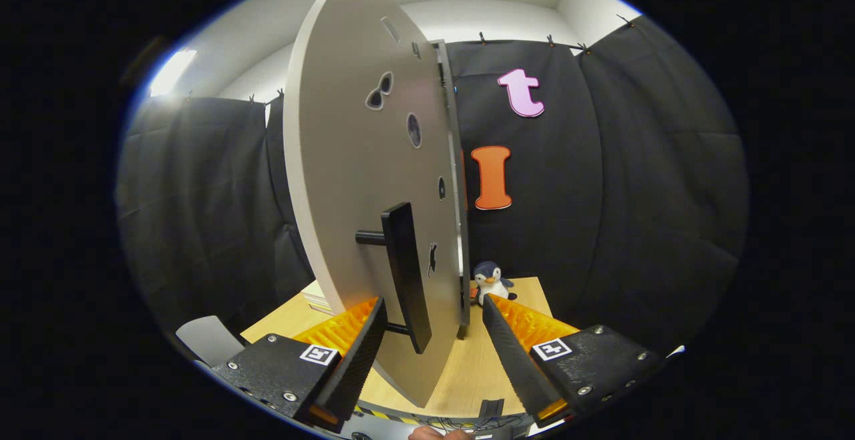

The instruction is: Open the shoe cabinet door, grab the shoes and put them into the shoe cabinet, then close the shoe cabinet door.

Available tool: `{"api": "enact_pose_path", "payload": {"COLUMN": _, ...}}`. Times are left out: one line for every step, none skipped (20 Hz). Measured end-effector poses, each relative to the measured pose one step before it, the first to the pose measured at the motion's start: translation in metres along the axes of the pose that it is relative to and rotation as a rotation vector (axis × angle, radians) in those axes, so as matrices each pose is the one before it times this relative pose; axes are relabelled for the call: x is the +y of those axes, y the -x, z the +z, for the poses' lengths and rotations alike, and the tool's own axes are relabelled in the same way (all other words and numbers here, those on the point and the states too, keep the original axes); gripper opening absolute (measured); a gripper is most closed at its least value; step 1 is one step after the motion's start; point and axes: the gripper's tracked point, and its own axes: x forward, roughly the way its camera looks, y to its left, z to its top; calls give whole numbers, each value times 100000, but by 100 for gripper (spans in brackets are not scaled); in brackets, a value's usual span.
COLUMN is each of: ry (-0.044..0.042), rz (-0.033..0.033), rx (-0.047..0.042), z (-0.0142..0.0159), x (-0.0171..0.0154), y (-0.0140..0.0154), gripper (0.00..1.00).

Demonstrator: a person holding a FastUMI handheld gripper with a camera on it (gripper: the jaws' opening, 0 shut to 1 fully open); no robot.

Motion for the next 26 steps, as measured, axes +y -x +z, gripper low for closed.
{"api": "enact_pose_path", "payload": {"ry": 1395, "rz": -839, "rx": 59, "z": -16, "x": 1300, "y": -167, "gripper": 91}}
{"api": "enact_pose_path", "payload": {"ry": 976, "rz": -1402, "rx": 94, "z": 45, "x": 906, "y": -347, "gripper": 91}}
{"api": "enact_pose_path", "payload": {"ry": 659, "rz": -1629, "rx": -17, "z": 92, "x": 674, "y": -347, "gripper": 91}}
{"api": "enact_pose_path", "payload": {"ry": 234, "rz": -1463, "rx": -189, "z": 285, "x": 722, "y": -335, "gripper": 91}}
{"api": "enact_pose_path", "payload": {"ry": -63, "rz": -1393, "rx": -193, "z": 234, "x": 621, "y": -385, "gripper": 91}}
{"api": "enact_pose_path", "payload": {"ry": -235, "rz": -1482, "rx": -666, "z": 413, "x": 628, "y": -358, "gripper": 91}}
{"api": "enact_pose_path", "payload": {"ry": 240, "rz": -1288, "rx": -427, "z": 348, "x": 705, "y": -317, "gripper": 91}}
{"api": "enact_pose_path", "payload": {"ry": 1096, "rz": -1210, "rx": -26, "z": 94, "x": 861, "y": -216, "gripper": 91}}
{"api": "enact_pose_path", "payload": {"ry": 1305, "rz": -1272, "rx": -174, "z": 114, "x": 989, "y": -82, "gripper": 91}}
{"api": "enact_pose_path", "payload": {"ry": 1146, "rz": -889, "rx": -212, "z": 122, "x": 878, "y": -259, "gripper": 91}}
{"api": "enact_pose_path", "payload": {"ry": 795, "rz": -354, "rx": -77, "z": 114, "x": 853, "y": -205, "gripper": 91}}
{"api": "enact_pose_path", "payload": {"ry": 375, "rz": -285, "rx": 529, "z": 120, "x": 858, "y": -423, "gripper": 91}}
{"api": "enact_pose_path", "payload": {"ry": 464, "rz": -249, "rx": 489, "z": 165, "x": 683, "y": -346, "gripper": 91}}
{"api": "enact_pose_path", "payload": {"ry": 908, "rz": 23, "rx": 134, "z": 341, "x": 662, "y": -440, "gripper": 91}}
{"api": "enact_pose_path", "payload": {"ry": 1174, "rz": 620, "rx": 376, "z": 295, "x": 807, "y": -497, "gripper": 91}}
{"api": "enact_pose_path", "payload": {"ry": 811, "rz": 993, "rx": 133, "z": 180, "x": 843, "y": -559, "gripper": 91}}
{"api": "enact_pose_path", "payload": {"ry": 428, "rz": 1423, "rx": 0, "z": 308, "x": 928, "y": -718, "gripper": 91}}
{"api": "enact_pose_path", "payload": {"ry": 261, "rz": 1758, "rx": -27, "z": 217, "x": 931, "y": -826, "gripper": 91}}
{"api": "enact_pose_path", "payload": {"ry": -173, "rz": 2201, "rx": 92, "z": 265, "x": 1098, "y": -876, "gripper": 92}}
{"api": "enact_pose_path", "payload": {"ry": -364, "rz": 2555, "rx": 512, "z": 248, "x": 1060, "y": -1031, "gripper": 92}}
{"api": "enact_pose_path", "payload": {"ry": -456, "rz": 2297, "rx": 113, "z": 125, "x": 975, "y": -995, "gripper": 92}}
{"api": "enact_pose_path", "payload": {"ry": -347, "rz": 1562, "rx": -614, "z": 292, "x": 809, "y": -1005, "gripper": 93}}
{"api": "enact_pose_path", "payload": {"ry": -96, "rz": 1497, "rx": -650, "z": 396, "x": 639, "y": -1113, "gripper": 93}}
{"api": "enact_pose_path", "payload": {"ry": -2, "rz": 1633, "rx": 464, "z": 158, "x": 780, "y": -1232, "gripper": 94}}
{"api": "enact_pose_path", "payload": {"ry": 370, "rz": 1660, "rx": 965, "z": -295, "x": 918, "y": -1129, "gripper": 95}}
{"api": "enact_pose_path", "payload": {"ry": 645, "rz": 1386, "rx": -158, "z": 204, "x": 640, "y": -1027, "gripper": 96}}
